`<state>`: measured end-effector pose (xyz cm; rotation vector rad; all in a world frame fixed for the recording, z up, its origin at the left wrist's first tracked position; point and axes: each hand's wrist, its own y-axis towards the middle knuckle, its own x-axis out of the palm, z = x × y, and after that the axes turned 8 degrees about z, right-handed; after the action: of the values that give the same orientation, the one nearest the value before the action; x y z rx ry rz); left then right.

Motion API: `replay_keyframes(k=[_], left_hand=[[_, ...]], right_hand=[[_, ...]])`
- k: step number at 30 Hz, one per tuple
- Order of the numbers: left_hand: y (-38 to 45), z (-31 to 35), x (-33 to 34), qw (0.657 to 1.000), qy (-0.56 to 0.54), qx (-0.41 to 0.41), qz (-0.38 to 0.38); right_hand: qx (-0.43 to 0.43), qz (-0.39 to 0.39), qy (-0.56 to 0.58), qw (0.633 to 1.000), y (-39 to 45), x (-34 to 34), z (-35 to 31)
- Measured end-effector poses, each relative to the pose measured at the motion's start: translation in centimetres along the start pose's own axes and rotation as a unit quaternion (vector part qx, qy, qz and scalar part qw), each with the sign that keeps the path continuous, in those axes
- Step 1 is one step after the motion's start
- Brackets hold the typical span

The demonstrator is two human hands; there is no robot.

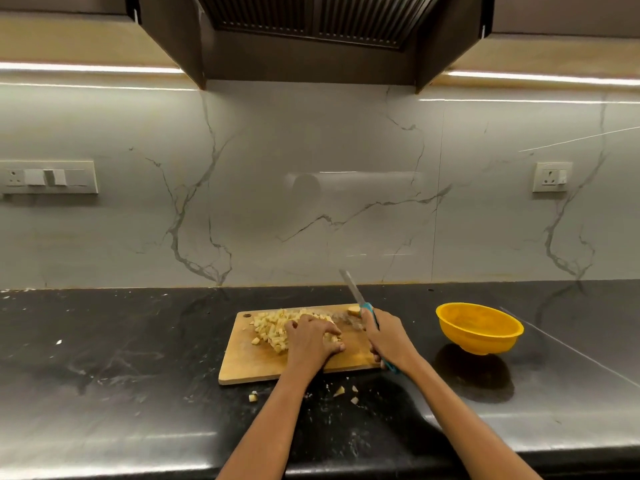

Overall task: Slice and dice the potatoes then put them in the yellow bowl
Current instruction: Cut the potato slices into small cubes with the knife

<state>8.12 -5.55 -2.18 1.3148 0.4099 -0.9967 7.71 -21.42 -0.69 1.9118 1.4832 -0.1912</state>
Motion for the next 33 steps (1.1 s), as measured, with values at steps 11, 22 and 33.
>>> replay_keyframes(k=[11, 22, 33], left_hand=[[3.2, -1.3, -0.4, 0.986, -0.056, -0.111, 0.107], [2.0, -0.8, -1.2, 0.996, 0.011, -0.084, 0.04], [6.4, 2.8, 3.0, 0.991, 0.042, -0.054, 0.111]], right_hand=[[-0.048, 0.162, 0.055, 0.984, 3.8, 1.3, 2.2], [0.015, 0.164, 0.034, 0.986, 4.7, 0.8, 4.2], [0.076, 0.215, 0.053, 0.972, 7.7, 1.0, 6.3]])
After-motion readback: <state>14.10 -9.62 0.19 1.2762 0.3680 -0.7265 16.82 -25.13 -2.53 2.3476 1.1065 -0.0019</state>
